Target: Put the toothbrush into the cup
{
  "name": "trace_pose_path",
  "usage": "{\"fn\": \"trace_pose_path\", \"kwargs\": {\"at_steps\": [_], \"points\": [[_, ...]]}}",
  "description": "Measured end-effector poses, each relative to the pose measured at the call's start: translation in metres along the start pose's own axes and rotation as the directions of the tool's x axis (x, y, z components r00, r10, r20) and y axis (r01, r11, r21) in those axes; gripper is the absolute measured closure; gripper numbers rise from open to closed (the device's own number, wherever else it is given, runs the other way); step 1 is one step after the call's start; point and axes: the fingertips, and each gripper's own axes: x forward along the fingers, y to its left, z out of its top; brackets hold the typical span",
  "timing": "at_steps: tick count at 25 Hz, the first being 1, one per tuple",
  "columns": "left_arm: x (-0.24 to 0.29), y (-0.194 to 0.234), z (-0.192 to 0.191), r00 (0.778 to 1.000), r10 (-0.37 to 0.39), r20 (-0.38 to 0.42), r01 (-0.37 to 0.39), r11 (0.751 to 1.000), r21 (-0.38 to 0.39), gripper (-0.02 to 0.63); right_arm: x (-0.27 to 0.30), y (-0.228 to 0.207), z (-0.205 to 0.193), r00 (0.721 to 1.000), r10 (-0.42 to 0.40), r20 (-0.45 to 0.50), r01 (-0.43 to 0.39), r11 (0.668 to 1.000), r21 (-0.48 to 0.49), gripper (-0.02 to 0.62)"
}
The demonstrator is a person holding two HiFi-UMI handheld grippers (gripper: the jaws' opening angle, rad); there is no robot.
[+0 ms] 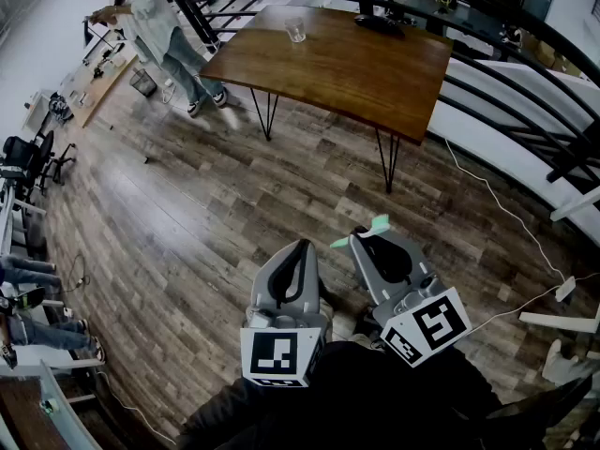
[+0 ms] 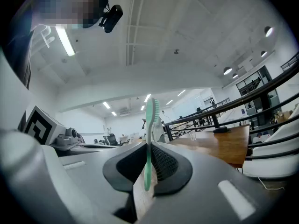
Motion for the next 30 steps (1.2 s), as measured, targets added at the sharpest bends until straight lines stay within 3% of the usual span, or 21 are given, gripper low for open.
{"fn": "trace_pose_path", "kwargs": {"at_steps": [13, 22, 30], "points": [[0.059, 0.143, 0.023, 0.996, 0.039, 0.078, -0.033, 0.997, -0.073, 0.598, 0.15, 0.024, 0.0, 0.997, 0.049, -0.058, -0.053, 0.997, -0.061, 0.566], [0.081, 0.241, 0.052, 0.986, 0.054, 0.159, -0.042, 0.996, -0.08, 0.598, 0.246, 0.048, 0.022, 0.998, 0.058, -0.019, -0.06, 0.99, -0.126, 0.566], [0.097, 0.282, 0.061, 0.984, 0.038, 0.176, -0.019, 0.994, -0.11, 0.598, 0.291, 0.057, 0.037, 0.999, 0.047, -0.013, -0.048, 0.985, -0.165, 0.566]]}}
